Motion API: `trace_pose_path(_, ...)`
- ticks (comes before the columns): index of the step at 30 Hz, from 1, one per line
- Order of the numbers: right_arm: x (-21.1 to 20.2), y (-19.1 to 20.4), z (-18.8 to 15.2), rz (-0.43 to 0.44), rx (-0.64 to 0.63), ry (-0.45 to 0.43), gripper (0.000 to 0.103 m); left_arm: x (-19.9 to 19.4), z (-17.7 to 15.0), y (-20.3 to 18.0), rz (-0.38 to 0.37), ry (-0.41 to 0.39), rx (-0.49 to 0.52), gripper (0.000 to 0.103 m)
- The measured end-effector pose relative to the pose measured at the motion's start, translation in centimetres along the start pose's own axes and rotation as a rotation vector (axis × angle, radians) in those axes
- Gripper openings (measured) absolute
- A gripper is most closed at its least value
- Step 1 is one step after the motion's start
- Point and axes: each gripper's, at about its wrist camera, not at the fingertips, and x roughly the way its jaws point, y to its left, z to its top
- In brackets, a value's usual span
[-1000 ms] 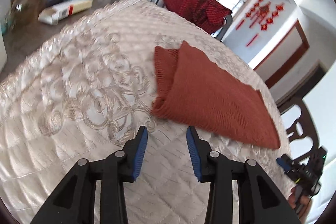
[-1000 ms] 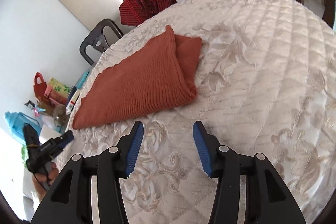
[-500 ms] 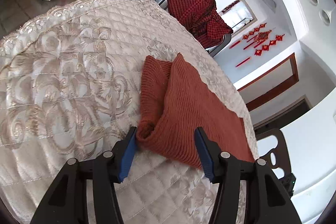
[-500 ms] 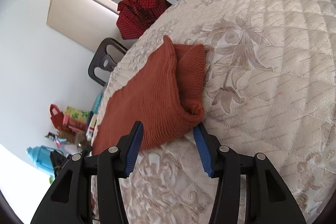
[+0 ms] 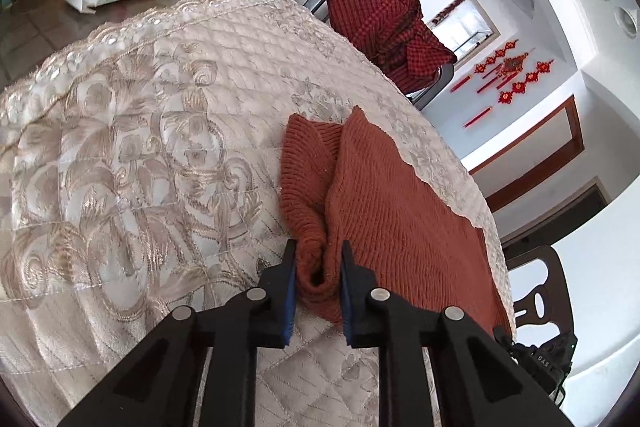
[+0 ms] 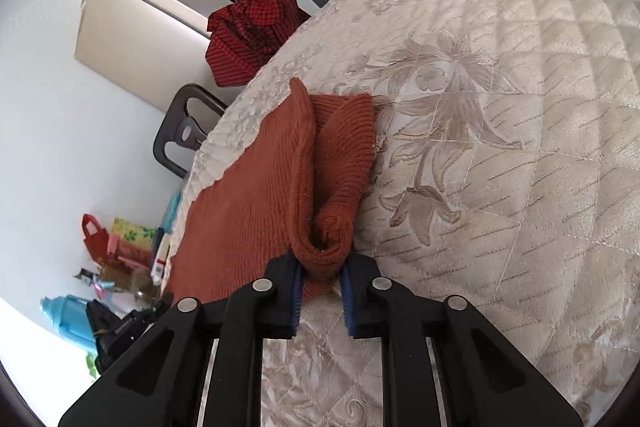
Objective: Fold small clothes
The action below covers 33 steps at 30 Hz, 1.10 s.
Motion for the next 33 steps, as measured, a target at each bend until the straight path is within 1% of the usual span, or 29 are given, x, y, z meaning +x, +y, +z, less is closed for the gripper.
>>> trace_pose_path(2, -0.4, 0.1, 0.0, -0.003, -0.008, 0.001, 0.014, -0.9, 0.0, -0.2, -0.011, -0.007, 0.013, 0.018)
trace_pose_path(4, -1.1, 0.4, -0.2, 0.011, -0.014, 0.0, 0.014, -1.8, -0.2, -0.4, -0.023, -0.01, 0.028, 0.018)
trace_pose_path(8, -3.1, 1.0, -1.0, 0.025, -0.041, 0.001, 0.014, -3.7, -1.4, -0.1, -0.039, 0.0, 0.046, 0.018)
trace_pose_path(15, -6.9, 0.5, -4.3, 0.022, -0.042, 0.038, 0.014, -6.7, -4.8, 1.3, -0.045, 0.045, 0.055, 0.018)
trace_pose_path(18, -7.8, 0.1, -5.8, 0.004, -0.037, 0.063, 0.014, -7.6, -6.3, 1.7, -0.039, 0.061, 0.063, 0.018)
trace_pose_path(21, -8.5, -0.8, -7.5, -0.009, -0.016, 0.084, 0.014, -7.8, -7.3, 2.3, -0.034, 0.075, 0.066, 0.019)
trace_pose_path(23, -8.4, -1.5, -8.0, -0.02, -0.008, 0.093, 0.014, -7.7, -7.5, 2.6, -0.041, 0.075, 0.061, 0.019)
trace_pose_path(26, -8.4, -1.8, -8.0, 0.001, 0.005, 0.084, 0.014, -7.7, -7.4, 2.4, -0.035, 0.073, 0.083, 0.019)
trace_pose_path(33, -8.6, -1.3, -8.0, -0.017, -0.032, 0.078, 0.015, -8.2, -7.7, 2.1, -0.042, 0.072, 0.113, 0.019)
